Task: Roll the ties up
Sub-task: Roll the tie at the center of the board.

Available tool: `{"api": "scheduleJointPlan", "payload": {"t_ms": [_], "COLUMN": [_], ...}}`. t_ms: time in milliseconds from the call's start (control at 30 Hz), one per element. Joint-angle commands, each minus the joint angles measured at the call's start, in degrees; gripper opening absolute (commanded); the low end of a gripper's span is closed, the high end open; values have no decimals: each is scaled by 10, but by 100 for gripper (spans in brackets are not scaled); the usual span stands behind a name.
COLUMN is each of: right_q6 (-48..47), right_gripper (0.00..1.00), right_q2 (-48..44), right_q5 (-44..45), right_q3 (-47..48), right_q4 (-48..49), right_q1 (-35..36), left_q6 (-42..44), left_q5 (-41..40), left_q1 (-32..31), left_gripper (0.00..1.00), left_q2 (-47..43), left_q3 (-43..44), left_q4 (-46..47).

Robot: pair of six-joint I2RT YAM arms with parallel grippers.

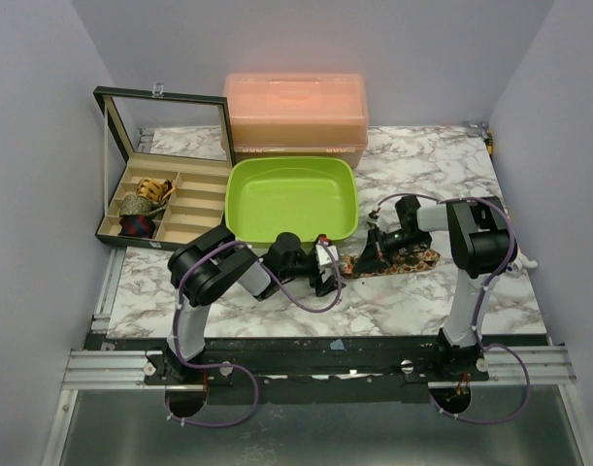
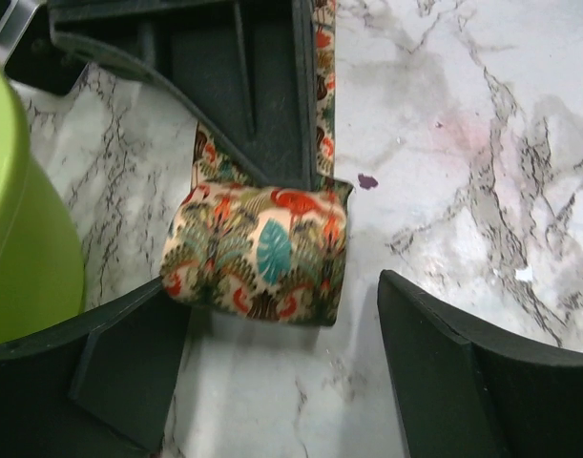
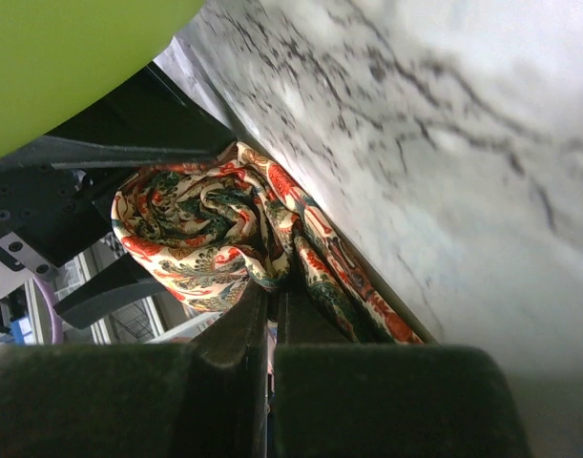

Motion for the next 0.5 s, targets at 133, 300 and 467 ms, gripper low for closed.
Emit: {"api": "scheduleJointPlan", "payload": {"t_ms": [133,300,467], "right_q6": [-23,-35,-37], "right_gripper": [0,0,0], "right_q2": [69,58,50], "right_q5": [81,81,78], "right_q3": [5,-2,-7], "right_q4": [-48,-58,-65], "right_q1": [-2,-2,-2], "left_q6": [25,69,118], "left_q5": [25,3,26], "left_q1": [-4,-7,2], "left_gripper": [78,80,84], "left_q2": [59,58,51], "left_q3": [66,65,54], "left_q4": [33,15,20]}}
